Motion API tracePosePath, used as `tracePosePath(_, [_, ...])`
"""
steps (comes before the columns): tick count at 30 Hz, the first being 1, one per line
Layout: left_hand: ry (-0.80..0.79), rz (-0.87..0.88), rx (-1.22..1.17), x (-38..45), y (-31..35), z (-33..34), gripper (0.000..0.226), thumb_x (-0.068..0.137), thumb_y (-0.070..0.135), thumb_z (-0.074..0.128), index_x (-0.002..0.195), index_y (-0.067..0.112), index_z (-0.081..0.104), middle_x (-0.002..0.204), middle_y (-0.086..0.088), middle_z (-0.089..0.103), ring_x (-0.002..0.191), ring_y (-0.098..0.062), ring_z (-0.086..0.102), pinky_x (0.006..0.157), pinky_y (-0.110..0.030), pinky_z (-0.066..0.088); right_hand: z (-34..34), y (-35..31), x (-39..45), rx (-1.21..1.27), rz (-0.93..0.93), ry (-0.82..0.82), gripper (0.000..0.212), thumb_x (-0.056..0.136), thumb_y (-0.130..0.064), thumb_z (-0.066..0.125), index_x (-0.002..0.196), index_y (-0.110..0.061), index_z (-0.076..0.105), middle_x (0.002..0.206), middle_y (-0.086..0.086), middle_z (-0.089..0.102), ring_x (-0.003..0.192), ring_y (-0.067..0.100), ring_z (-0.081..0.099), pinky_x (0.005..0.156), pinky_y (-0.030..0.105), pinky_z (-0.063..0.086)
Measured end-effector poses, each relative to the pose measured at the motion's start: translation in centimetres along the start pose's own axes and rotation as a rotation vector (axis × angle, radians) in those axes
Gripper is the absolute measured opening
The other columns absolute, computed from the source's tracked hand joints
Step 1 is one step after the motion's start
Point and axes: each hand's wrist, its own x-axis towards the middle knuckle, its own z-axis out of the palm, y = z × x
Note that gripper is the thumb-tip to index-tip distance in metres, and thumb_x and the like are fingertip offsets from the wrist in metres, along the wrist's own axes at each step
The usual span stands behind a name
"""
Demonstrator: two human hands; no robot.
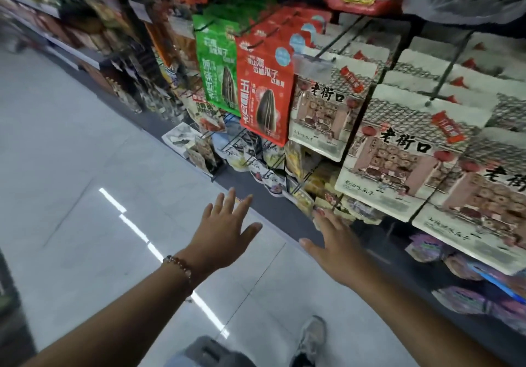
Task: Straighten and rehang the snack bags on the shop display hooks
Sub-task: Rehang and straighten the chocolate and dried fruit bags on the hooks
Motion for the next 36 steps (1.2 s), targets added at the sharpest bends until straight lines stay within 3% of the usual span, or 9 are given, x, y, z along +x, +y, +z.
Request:
tracePosePath(5, [0.006,0.037,-0.033,3.1,-1.1,-1.7,0.071,0.096,0.064,0.022,0.156,0.034,0.0,0.165,-0.008,-0.008,0.152,-0.031,-0.005,0.122,-0.045,0.004,-0.8,-1.9,3.8,0.002,-0.026,0.008,0.075,0.093,-0.06,0.045,0.155,-0.03,0.016,0.164,-0.003,0.004,0.15,0.024,0.005,0.119,0.046,0.018])
tracePosePath(11, [0.04,0.114,-0.02,8.9,-4.7,-1.3,0.071,0.096,0.064,0.025,0.156,0.034,0.002,0.165,-0.009,-0.005,0.152,-0.031,-0.003,0.122,-0.046,0.006,-0.4,-2.8,7.7,0.002,0.073,0.059,0.072,0.093,-0.058,0.047,0.154,-0.031,0.019,0.164,-0.001,0.003,0.15,0.025,0.005,0.119,0.045,0.017])
tracePosePath(17, [0.033,0.306,-0.017,15.9,-9.2,2.0,0.073,0.096,0.067,0.024,0.157,0.032,0.006,0.165,-0.011,-0.005,0.151,-0.034,-0.001,0.121,-0.051,0.008,3.0,-4.0,10.7,0.019,0.277,0.141,0.069,0.096,-0.058,0.039,0.155,-0.03,0.016,0.164,-0.001,0.002,0.151,0.023,0.003,0.118,0.041,0.013])
tracePosePath(22, [-0.078,0.454,-0.024,21.2,-13.0,4.9,0.086,0.086,0.077,0.013,0.157,0.03,0.003,0.164,-0.013,-0.008,0.151,-0.035,-0.006,0.12,-0.054,0.007,7.3,-5.3,12.0,0.23,0.508,0.272,0.073,0.091,-0.065,0.034,0.154,-0.032,0.021,0.163,-0.004,0.009,0.15,0.02,0.007,0.119,0.044,0.016])
tracePosePath(26, [-0.09,0.482,-0.111,23.3,-13.8,7.2,0.075,0.095,0.069,0.026,0.157,0.032,0.005,0.165,-0.007,-0.013,0.151,-0.03,-0.01,0.121,-0.048,0.0,10.8,-4.8,12.9,0.305,0.602,0.309,0.07,0.096,-0.056,0.039,0.155,-0.029,0.015,0.164,-0.005,0.004,0.15,0.016,0.003,0.118,0.039,0.01])
tracePosePath(29, [-0.058,0.533,-0.132,23.3,-13.3,11.2,0.072,0.097,0.065,0.027,0.157,0.033,0.003,0.164,-0.004,-0.015,0.151,-0.027,-0.015,0.12,-0.045,-0.004,14.0,-2.6,13.7,0.32,0.584,0.334,0.069,0.096,-0.055,0.042,0.155,-0.032,0.013,0.164,-0.008,0.001,0.15,0.013,0.002,0.118,0.038,0.011])
tracePosePath(33, [0.011,0.639,-0.031,22.9,-11.4,20.3,0.083,0.085,0.075,0.005,0.157,0.034,0.002,0.165,-0.004,-0.013,0.151,-0.027,-0.011,0.121,-0.046,0.001,19.9,2.7,14.5,0.21,0.529,0.338,0.071,0.095,-0.059,0.041,0.154,-0.038,0.009,0.163,-0.01,-0.005,0.15,0.015,-0.003,0.118,0.042,0.011])
tracePosePath(36, [0.091,0.702,-0.028,24.0,-8.6,25.4,0.084,0.084,0.075,0.004,0.157,0.035,0.003,0.165,-0.004,-0.01,0.152,-0.027,-0.008,0.122,-0.047,0.003,22.5,6.7,14.5,0.143,0.497,0.404,0.072,0.095,-0.058,0.044,0.154,-0.038,0.008,0.163,-0.01,-0.007,0.15,0.019,-0.004,0.118,0.044,0.01])
